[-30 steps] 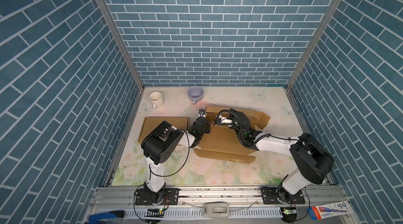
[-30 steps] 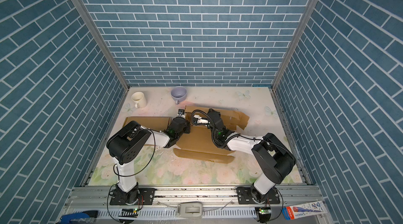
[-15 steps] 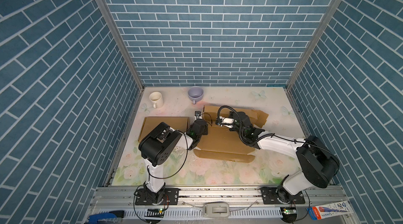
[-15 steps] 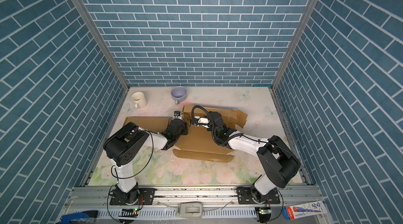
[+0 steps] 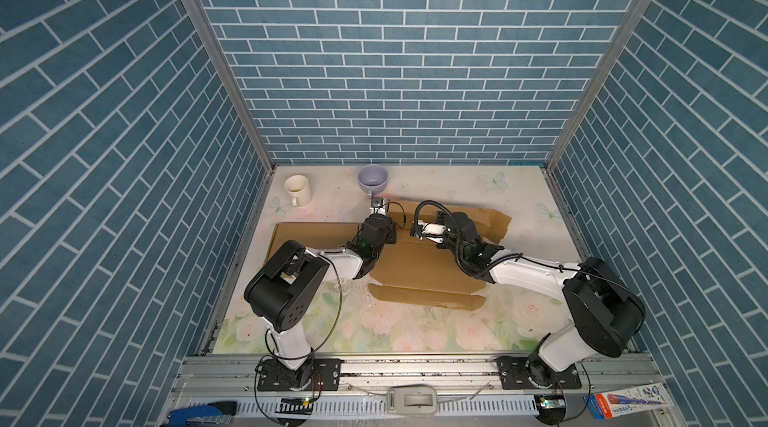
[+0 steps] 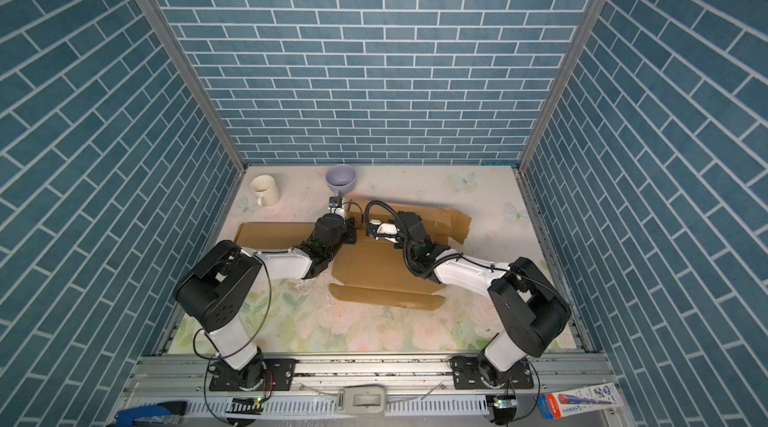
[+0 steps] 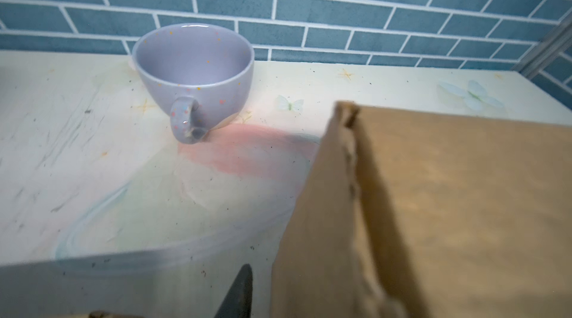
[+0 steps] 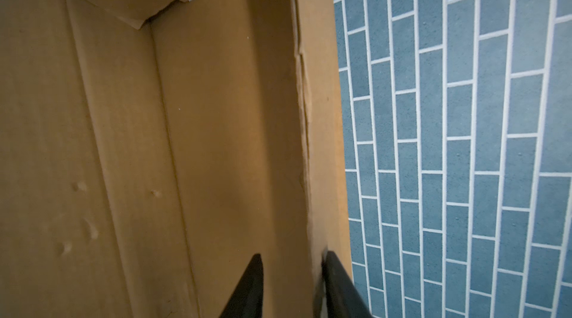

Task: Fold the paper box

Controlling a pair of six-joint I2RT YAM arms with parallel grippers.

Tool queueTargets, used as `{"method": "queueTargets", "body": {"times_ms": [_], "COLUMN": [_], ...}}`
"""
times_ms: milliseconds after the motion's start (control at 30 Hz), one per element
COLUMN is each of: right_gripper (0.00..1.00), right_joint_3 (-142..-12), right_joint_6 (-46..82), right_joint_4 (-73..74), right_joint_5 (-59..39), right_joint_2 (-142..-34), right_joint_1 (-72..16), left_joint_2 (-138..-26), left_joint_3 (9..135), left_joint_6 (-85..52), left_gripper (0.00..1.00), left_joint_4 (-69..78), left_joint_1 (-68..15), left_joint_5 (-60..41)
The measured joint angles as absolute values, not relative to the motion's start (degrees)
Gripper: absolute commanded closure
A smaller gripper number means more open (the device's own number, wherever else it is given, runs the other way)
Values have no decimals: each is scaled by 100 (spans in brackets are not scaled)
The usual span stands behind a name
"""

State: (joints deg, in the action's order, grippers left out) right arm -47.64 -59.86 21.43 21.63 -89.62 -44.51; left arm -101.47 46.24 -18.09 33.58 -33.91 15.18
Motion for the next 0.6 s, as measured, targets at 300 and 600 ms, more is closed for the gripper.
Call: {"method": "queueTargets", "body": {"times_ms": [300,600], "right_gripper": [49,41], "right_joint_3": [-4831,-5352], "right_joint_6": [-5439,-3175], "right_joint_4": [1525,51], "right_joint_5": [1874,659], "right_joint_2": [-8670,-7467], "right_joint_1": [-4416,-3830], "left_joint_2": [-10363,-10342], "left_joint_3": [4790,4556], "left_joint_6": [-1680,-1671], "left_gripper": [99,100], "left_joint_4": [3435,3750], "left_joint_1": [-3391,-3448], "left_joint_5": [1584,1885]}}
